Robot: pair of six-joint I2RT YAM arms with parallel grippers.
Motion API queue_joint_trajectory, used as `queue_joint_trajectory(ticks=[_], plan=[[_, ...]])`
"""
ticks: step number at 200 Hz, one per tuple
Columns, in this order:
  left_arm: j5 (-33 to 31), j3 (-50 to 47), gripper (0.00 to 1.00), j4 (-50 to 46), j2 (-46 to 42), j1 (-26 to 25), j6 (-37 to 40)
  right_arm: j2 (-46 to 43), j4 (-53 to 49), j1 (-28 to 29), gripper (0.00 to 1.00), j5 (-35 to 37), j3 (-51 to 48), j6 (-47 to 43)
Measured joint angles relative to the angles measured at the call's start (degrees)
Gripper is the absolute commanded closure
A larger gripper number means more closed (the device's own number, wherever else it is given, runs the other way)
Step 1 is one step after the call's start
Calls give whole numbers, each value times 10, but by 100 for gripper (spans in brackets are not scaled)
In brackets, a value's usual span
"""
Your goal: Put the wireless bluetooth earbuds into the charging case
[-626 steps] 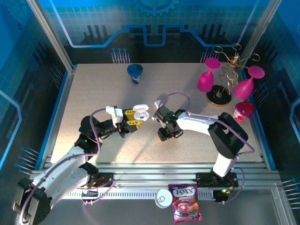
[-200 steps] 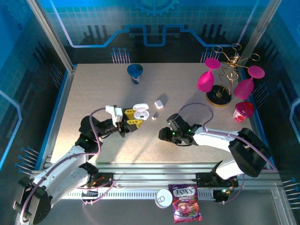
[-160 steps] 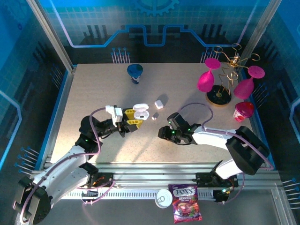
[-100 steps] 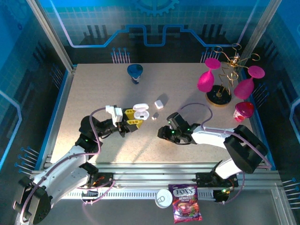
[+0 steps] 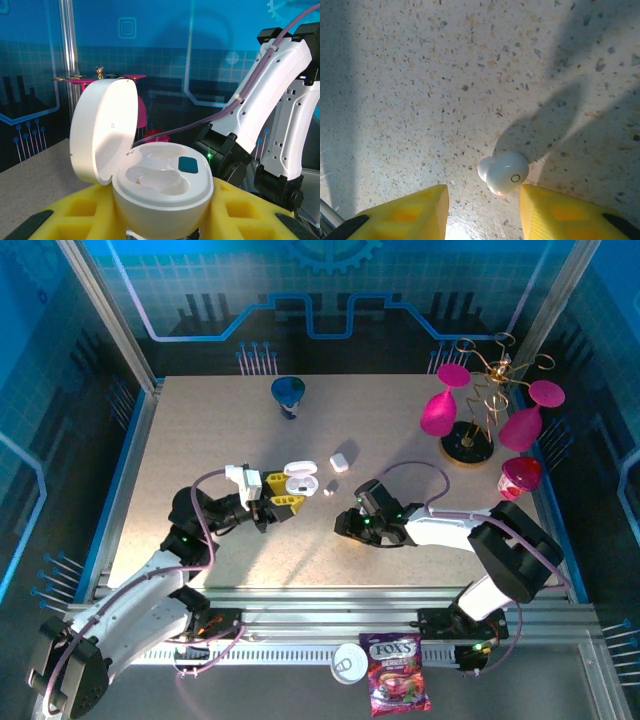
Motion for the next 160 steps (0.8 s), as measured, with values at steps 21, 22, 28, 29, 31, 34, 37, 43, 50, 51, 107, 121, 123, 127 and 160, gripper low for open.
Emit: queue_joint_trajectory(ticks=[21,22,28,29,31,34,37,43,50,51,107,121,123,127,160], plan=[[0,-3,79,0,0,0,0,0,5,0,61,-3,0,-2],[0,-3,79,0,0,0,0,0,5,0,61,-3,0,-2],[0,-3,79,0,0,0,0,1,7,-1,61,-4,0,-2],[0,-3,79,0,0,0,0,1,8,-1,61,-5,0,-2],[0,-3,80,0,0,0,0,1,9,-2,61,-5,0,-2],[0,-3,79,0,0,0,0,2,10,-2,61,-6,0,-2],[0,-3,80,0,0,0,0,3,12,-3,61,-7,1,-2],[0,-3,79,0,0,0,0,7,14,-3,61,-8,1,-2],[0,-3,79,0,0,0,0,11,16,-4,61,-9,1,-2],[0,-3,79,0,0,0,0,12,16,-4,61,-9,1,-2],[0,-3,79,0,0,0,0,22,13,-10,62,-15,5,1],[0,-3,79,0,0,0,0,23,10,-10,64,-15,7,1],[0,-3,79,0,0,0,0,23,9,-10,64,-15,7,1],[0,-3,79,0,0,0,0,23,7,-10,64,-15,8,1],[0,-3,79,0,0,0,0,27,-5,-15,67,-16,14,7]])
